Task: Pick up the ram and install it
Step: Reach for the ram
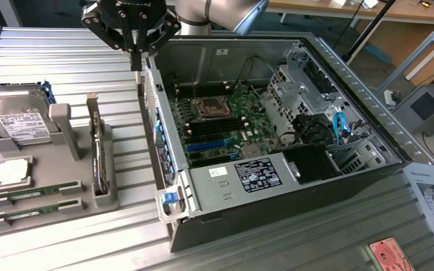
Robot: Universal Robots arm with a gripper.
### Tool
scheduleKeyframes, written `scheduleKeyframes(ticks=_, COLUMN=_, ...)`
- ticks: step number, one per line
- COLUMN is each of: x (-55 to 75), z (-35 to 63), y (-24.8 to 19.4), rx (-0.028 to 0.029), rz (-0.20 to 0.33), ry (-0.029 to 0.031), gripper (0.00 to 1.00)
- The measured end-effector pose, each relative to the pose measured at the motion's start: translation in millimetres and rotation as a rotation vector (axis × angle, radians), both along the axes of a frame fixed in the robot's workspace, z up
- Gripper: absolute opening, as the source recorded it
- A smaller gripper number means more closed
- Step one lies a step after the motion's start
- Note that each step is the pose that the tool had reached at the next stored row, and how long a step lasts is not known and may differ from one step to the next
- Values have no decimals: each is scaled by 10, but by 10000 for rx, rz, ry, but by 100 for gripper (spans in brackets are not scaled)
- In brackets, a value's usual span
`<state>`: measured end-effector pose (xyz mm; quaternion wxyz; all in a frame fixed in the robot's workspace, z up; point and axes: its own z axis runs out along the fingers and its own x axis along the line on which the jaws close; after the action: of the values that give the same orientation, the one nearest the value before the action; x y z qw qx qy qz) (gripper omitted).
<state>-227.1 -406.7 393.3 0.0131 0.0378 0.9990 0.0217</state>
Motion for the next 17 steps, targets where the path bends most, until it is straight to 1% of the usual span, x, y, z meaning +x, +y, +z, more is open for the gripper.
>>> scheduleKeyframes(ticks=17, x=-394, z=0, y=-23, rx=0, rz=0, ry=0, gripper=11)
